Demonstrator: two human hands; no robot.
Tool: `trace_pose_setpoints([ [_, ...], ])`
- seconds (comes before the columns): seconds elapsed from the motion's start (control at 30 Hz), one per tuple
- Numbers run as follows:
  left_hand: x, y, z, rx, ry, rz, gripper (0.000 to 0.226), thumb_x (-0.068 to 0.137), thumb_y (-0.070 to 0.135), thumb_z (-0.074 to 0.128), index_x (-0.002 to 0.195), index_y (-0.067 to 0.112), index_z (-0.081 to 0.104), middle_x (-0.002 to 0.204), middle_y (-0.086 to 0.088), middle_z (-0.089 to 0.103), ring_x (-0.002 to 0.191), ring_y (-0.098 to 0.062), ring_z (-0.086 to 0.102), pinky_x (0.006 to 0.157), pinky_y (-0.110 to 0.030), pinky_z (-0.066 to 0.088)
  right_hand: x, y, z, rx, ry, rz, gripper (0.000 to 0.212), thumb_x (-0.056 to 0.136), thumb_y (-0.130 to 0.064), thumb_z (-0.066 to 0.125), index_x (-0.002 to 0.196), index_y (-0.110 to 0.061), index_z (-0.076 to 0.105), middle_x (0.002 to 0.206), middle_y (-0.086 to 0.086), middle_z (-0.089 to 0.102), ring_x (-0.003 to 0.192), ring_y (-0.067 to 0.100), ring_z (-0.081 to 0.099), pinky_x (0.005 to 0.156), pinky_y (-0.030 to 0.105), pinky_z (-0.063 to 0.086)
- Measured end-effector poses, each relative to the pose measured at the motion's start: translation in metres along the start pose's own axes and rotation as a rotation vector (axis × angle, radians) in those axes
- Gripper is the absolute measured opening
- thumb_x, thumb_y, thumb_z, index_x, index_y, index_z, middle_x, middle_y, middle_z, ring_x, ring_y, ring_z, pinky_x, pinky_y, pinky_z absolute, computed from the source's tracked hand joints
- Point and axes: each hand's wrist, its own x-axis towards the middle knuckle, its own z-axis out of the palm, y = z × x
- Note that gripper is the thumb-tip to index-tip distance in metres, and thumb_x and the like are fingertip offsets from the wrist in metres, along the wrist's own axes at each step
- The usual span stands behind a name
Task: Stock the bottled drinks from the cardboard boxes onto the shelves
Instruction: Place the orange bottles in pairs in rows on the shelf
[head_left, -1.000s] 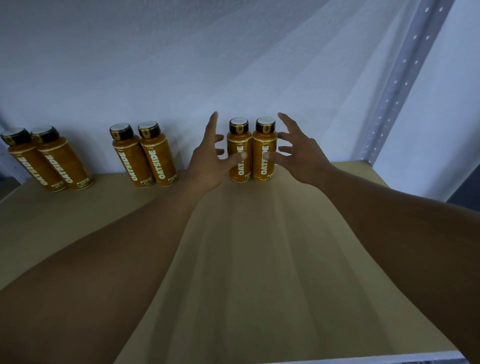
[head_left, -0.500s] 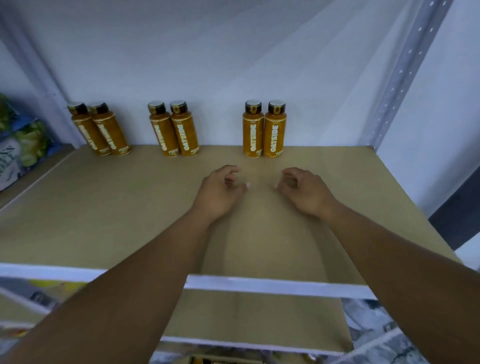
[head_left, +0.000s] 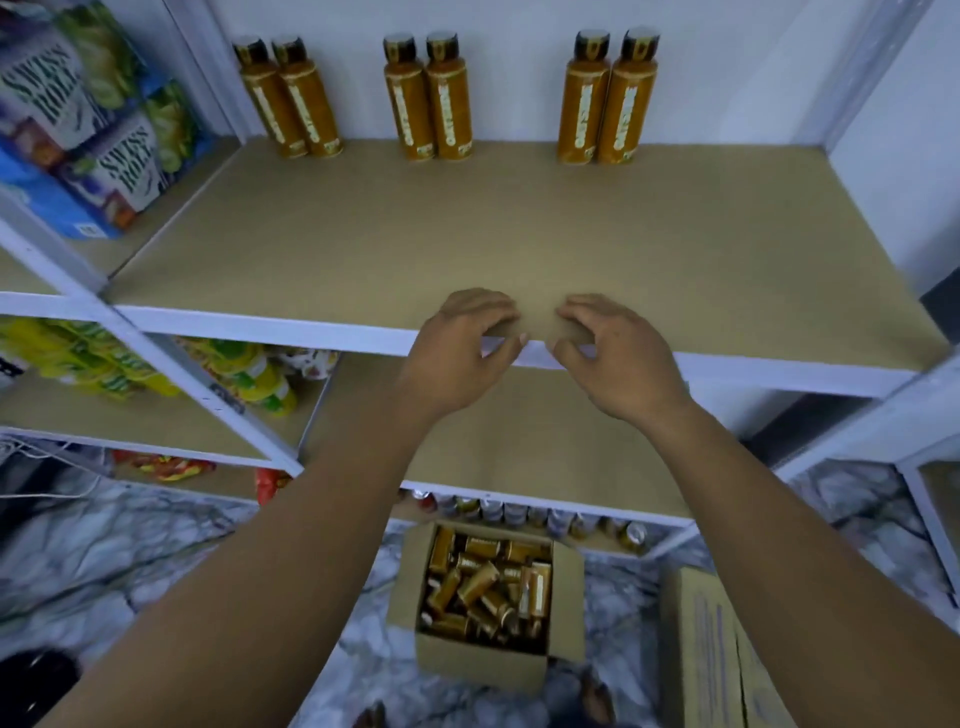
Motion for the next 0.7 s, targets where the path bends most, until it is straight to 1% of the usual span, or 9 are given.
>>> trace_pose_setpoints([
  [0.1,-0.028,-0.017,0.001,0.065,0.033,0.161,0.045,0.095,0.033,0.062,0.128,0.004,0.068,0.135,-0.01,0.065,0.131,-0.032,0.05,0.111,-0.039,0.043,-0.031,-0.014,0.025,-0.055,0.134,-0.016,0.048,0.097,-0.035,0.06,0.136,-0.008,0.061,0.145,0.011,0.057,0.14,0.032,0.046,0.117,0.047,0.03],
  [0.2,-0.056,-0.036,0.006,0.007,0.097,0.298,0.033,0.094,0.023,0.068,0.121,0.003,0.071,0.141,-0.014,0.06,0.136,-0.038,0.048,0.116,-0.045,0.038,-0.063,-0.036,0.053,-0.017,0.294,0.009,0.042,0.094,-0.03,0.059,0.129,-0.009,0.065,0.145,0.01,0.057,0.141,0.03,0.045,0.116,0.041,0.035],
  [0.3,-0.095,-0.055,0.008,-0.17,0.107,0.205,0.03,0.093,0.017,0.071,0.12,0.004,0.073,0.129,-0.012,0.067,0.126,-0.027,0.058,0.112,-0.033,0.043,-0.094,-0.061,0.085,0.11,0.367,0.143,0.027,0.094,-0.028,0.064,0.116,-0.014,0.073,0.118,0.0,0.074,0.109,0.018,0.069,0.093,0.038,0.056],
  [0.37,-0.12,-0.067,0.007,-0.245,0.065,0.096,0.029,0.093,0.016,0.071,0.12,0.006,0.073,0.119,-0.009,0.071,0.114,-0.019,0.062,0.103,-0.019,0.045,-0.114,-0.07,0.105,0.167,0.321,0.205,0.025,0.095,-0.029,0.063,0.114,-0.016,0.074,0.101,-0.004,0.077,0.092,0.015,0.072,0.081,0.038,0.058],
  [0.4,-0.132,-0.075,0.009,-0.269,0.022,0.048,0.029,0.094,0.017,0.071,0.121,0.007,0.072,0.117,-0.008,0.072,0.11,-0.018,0.063,0.1,-0.02,0.047,-0.123,-0.073,0.116,0.178,0.283,0.225,0.027,0.095,-0.031,0.063,0.115,-0.016,0.073,0.098,-0.005,0.077,0.09,0.015,0.073,0.079,0.038,0.059],
  [0.5,-0.165,-0.102,0.026,-0.292,-0.101,-0.046,0.032,0.095,0.025,0.067,0.123,0.009,0.072,0.115,-0.005,0.073,0.107,-0.021,0.066,0.093,-0.039,0.055,-0.149,-0.069,0.151,0.21,0.159,0.291,0.029,0.098,-0.031,0.064,0.123,-0.017,0.068,0.097,-0.007,0.077,0.09,0.015,0.073,0.077,0.037,0.059],
  [0.57,-0.188,-0.117,0.045,-0.316,-0.158,-0.131,0.034,0.096,0.028,0.066,0.126,0.012,0.07,0.118,-0.004,0.072,0.11,-0.021,0.066,0.093,-0.042,0.056,-0.163,-0.057,0.173,0.216,0.093,0.32,0.033,0.099,-0.031,0.063,0.128,-0.016,0.065,0.099,-0.007,0.077,0.089,0.015,0.072,0.075,0.034,0.058],
  [0.63,-0.211,-0.131,0.071,-0.325,-0.204,-0.225,0.034,0.097,0.028,0.065,0.128,0.014,0.068,0.122,-0.003,0.071,0.112,-0.02,0.065,0.095,-0.037,0.054,-0.173,-0.039,0.197,0.213,0.024,0.353,0.033,0.1,-0.03,0.062,0.13,-0.017,0.064,0.102,-0.008,0.076,0.089,0.008,0.07,0.074,0.026,0.052],
  [0.7,-0.232,-0.15,0.105,-0.324,-0.241,-0.306,0.033,0.099,0.026,0.064,0.129,0.013,0.068,0.12,-0.003,0.072,0.108,-0.013,0.064,0.094,-0.023,0.049,-0.182,-0.015,0.227,0.214,-0.065,0.417,0.031,0.101,-0.03,0.06,0.131,-0.02,0.064,0.104,-0.01,0.075,0.091,-0.002,0.064,0.072,0.019,0.045],
])
